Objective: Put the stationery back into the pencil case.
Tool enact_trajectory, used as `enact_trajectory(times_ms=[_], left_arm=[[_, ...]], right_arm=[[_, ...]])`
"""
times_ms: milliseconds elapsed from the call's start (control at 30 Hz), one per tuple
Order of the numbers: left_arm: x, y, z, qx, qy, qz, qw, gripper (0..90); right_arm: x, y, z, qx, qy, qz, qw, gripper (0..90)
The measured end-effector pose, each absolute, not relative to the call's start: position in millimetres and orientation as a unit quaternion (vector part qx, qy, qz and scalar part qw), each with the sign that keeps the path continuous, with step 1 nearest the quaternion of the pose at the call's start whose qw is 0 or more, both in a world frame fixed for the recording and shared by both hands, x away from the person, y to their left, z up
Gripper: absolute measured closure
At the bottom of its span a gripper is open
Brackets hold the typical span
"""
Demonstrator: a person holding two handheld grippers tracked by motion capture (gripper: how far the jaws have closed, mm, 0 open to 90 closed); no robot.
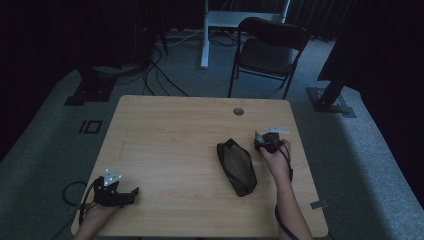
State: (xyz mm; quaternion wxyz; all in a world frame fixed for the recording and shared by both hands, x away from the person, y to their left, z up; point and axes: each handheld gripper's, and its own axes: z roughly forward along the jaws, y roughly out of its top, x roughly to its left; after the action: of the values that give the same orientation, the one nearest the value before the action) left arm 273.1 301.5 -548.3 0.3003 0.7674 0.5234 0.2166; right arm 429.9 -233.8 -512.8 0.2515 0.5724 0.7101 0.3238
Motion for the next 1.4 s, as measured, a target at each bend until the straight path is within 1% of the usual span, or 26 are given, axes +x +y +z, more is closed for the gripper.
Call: enact_trajectory(times_ms=[233, 267, 500, 767, 1033, 1400], left_arm=[[273.1, 301.5, -548.3, 0.767, 0.523, 0.217, 0.300, 0.4], [273.1, 301.5, -548.3, 0.767, 0.524, 0.217, 0.300, 0.4], [273.1, 301.5, -548.3, 0.767, 0.524, 0.217, 0.300, 0.4], [273.1, 301.5, -548.3, 0.767, 0.524, 0.216, 0.300, 0.4], [273.1, 301.6, -548.3, 0.768, 0.523, 0.217, 0.300, 0.4], [273.2, 301.7, -548.3, 0.768, 0.523, 0.217, 0.300, 0.4]], right_arm=[[419.7, -234.6, -493.7, 0.574, 0.699, 0.337, 0.261, 49.6], [415.0, -232.9, -486.0, 0.571, 0.698, 0.342, 0.263, 49.7], [402.1, -226.4, -467.3, 0.566, 0.696, 0.362, 0.253, 49.6], [388.6, -218.9, -449.4, 0.549, 0.701, 0.374, 0.259, 49.7], [369.3, -202.2, -427.3, 0.527, 0.707, 0.392, 0.262, 49.7], [348.8, -176.6, -413.3, 0.504, 0.720, 0.407, 0.250, 49.8]])
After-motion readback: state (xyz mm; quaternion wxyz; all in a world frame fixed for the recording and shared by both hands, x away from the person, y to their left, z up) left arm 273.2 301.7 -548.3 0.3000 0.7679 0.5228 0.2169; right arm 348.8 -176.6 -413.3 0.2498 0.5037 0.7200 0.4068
